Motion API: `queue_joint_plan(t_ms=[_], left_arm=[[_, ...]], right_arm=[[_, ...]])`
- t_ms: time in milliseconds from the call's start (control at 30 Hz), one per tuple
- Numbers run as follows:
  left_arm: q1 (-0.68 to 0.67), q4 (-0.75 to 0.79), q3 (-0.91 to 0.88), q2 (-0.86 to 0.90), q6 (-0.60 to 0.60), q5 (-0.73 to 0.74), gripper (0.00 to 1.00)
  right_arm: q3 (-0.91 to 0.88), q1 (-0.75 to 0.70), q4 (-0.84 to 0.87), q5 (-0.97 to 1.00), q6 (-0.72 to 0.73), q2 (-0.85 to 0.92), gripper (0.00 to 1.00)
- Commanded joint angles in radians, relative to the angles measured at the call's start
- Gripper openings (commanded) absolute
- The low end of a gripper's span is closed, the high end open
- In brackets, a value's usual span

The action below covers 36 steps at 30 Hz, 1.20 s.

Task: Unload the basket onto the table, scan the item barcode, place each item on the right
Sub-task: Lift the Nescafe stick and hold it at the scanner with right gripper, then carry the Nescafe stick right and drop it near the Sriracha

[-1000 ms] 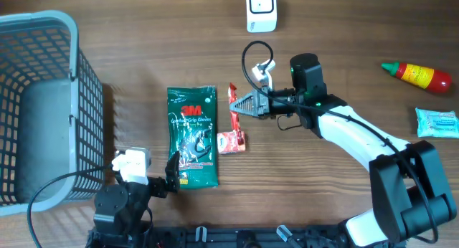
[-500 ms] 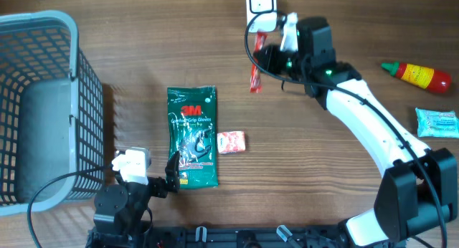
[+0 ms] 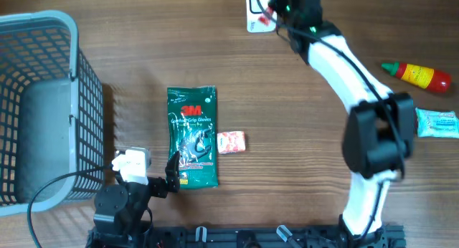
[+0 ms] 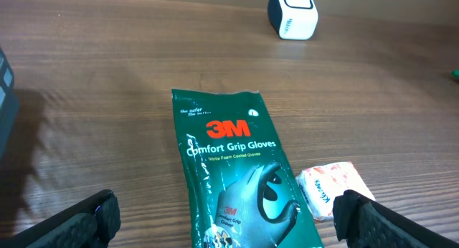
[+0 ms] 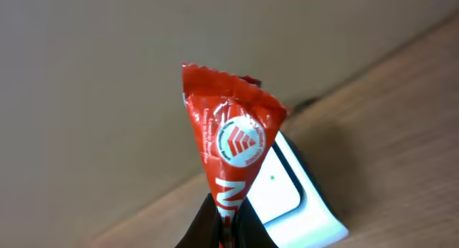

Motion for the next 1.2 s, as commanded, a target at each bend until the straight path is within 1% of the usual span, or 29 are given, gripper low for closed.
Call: queue_joint_plan(t_ms=[0, 100, 133, 200, 233, 333, 433, 500, 533, 633, 700, 800, 867, 967, 1033, 1067, 1167], left_arm=[[-0.002, 0.003, -0.001, -0.006, 0.019, 0.015, 1.0], [-0.002, 0.003, -0.001, -0.006, 0.019, 0.015, 1.0], [-0.002, 0.003, -0.001, -0.006, 0.019, 0.015, 1.0], [-0.002, 0.003, -0.001, -0.006, 0.019, 0.015, 1.0], [-0.002, 0.003, -0.001, -0.006, 0.019, 0.015, 1.0], [-0.002, 0.003, -0.001, -0.006, 0.019, 0.015, 1.0], [-0.002, 0.003, -0.001, -0.006, 0.019, 0.015, 1.0], [-0.002, 0.003, -0.001, -0.006, 0.019, 0.015, 1.0], [-0.002, 0.003, -0.001, -0.006, 0.019, 0.015, 1.0], [-0.002, 0.003, -0.001, -0.006, 0.019, 0.015, 1.0], [-0.002, 0.003, -0.001, -0.006, 0.019, 0.015, 1.0], [-0.002, 0.003, -0.001, -0.006, 0.019, 0.015, 1.0], [-0.002, 0.003, -0.001, -0.006, 0.019, 0.015, 1.0], [-0.002, 0.003, -0.001, -0.006, 0.019, 0.015, 1.0], [-0.002, 0.003, -0.001, -0.006, 0.019, 0.015, 1.0], [-0.002, 0.003, -0.001, -0.006, 0.019, 0.015, 1.0], [-0.002, 0.003, -0.001, -0.006, 0.019, 0.015, 1.0]], right_arm=[[0.269, 0.001, -0.039, 0.074, 0.039, 0.175, 0.05], [0.392, 0.001, -0.034, 0.126, 0.038, 0.294, 0.05], [0.407, 0.001, -0.001, 0.122, 0.031, 0.32, 0.05], [0.407, -0.002, 0.053, 0.123, 0.054, 0.346, 0.05], [0.407, -0.007, 0.052, 0.113, 0.083, 0.348, 0.05], [0.407, -0.02, 0.047, 0.088, 0.08, 0.345, 0.05], [0.421, -0.064, -0.093, 0.079, 0.078, 0.309, 0.05], [0.421, -0.121, -0.212, 0.113, 0.082, 0.275, 0.05], [0.421, -0.142, -0.24, 0.123, 0.085, 0.267, 0.05], [0.42, -0.296, -0.374, 0.141, 0.13, 0.255, 0.05], [0.408, -0.379, -0.418, 0.168, 0.139, 0.258, 0.05], [0.405, -0.511, -0.429, 0.159, 0.049, 0.283, 0.05], [0.405, -0.561, -0.453, 0.146, 0.02, 0.299, 0.04], [0.405, -0.618, -0.524, 0.146, 0.031, 0.329, 0.05], [0.405, -0.637, -0.539, 0.146, 0.031, 0.335, 0.13], [0.405, -0.643, -0.542, 0.146, 0.029, 0.335, 0.24], [0.406, -0.665, -0.547, 0.141, 0.027, 0.329, 0.46]])
